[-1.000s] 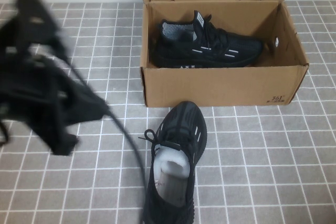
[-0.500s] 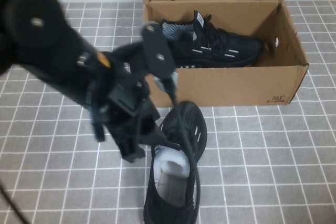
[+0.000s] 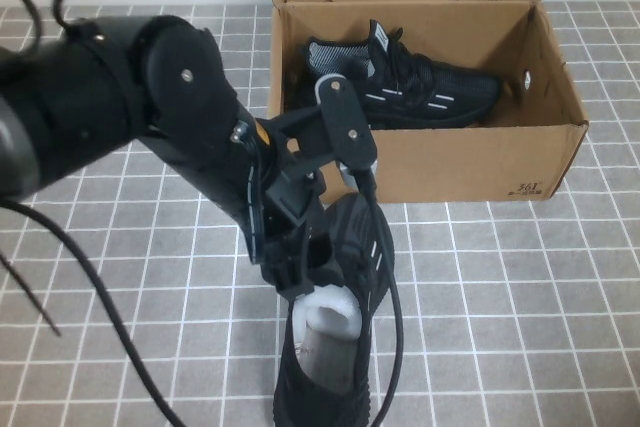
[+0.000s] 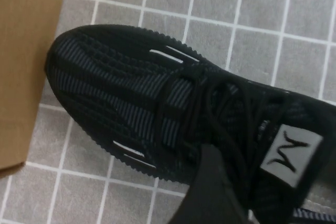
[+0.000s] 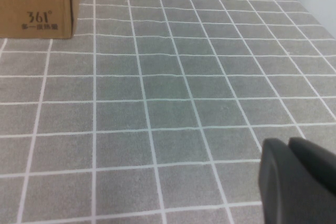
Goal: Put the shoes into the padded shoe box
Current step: Pick up the shoe from the table
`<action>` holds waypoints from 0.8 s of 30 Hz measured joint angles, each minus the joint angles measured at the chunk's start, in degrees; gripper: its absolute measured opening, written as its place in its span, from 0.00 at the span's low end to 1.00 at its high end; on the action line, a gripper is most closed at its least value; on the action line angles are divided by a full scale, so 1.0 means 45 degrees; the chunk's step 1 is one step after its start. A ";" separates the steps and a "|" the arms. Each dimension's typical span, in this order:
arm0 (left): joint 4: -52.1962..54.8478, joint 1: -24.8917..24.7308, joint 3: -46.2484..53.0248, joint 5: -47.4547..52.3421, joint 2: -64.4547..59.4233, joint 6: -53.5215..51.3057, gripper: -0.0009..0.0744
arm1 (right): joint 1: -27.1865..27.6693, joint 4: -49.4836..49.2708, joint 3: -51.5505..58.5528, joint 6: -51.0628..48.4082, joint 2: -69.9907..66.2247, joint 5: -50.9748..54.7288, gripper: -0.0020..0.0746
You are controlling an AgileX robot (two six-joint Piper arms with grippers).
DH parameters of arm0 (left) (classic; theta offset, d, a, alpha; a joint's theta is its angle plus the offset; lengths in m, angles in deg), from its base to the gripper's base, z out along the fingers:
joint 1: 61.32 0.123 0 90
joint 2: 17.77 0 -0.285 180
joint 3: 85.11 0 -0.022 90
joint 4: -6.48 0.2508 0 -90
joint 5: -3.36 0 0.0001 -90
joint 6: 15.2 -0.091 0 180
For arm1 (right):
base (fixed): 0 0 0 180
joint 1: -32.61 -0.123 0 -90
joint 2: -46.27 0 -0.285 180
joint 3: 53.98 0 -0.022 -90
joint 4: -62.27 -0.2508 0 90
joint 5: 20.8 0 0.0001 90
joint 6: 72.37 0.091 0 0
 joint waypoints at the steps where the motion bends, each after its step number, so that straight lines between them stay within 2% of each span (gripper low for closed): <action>1: 0.0000 0.0000 0.0000 -0.0023 -0.0113 -0.0011 0.61 | 0.0000 0.0000 0.0000 0.0000 0.0000 0.0000 0.02; 19: -0.0146 -0.0088 0.0000 0.0027 -0.1234 -0.0103 0.60 | 0.0000 0.0000 0.0000 0.0000 0.0000 0.0000 0.02; 21: -0.0169 -0.0088 0.0000 0.0027 -0.1281 0.0240 0.51 | 0.0000 0.0000 0.0000 0.0000 0.0000 0.0000 0.02; 24: -0.0275 -0.0088 0.0000 0.0241 -0.1277 0.0770 0.21 | 0.0000 0.0000 0.0000 0.0000 0.0000 0.0000 0.02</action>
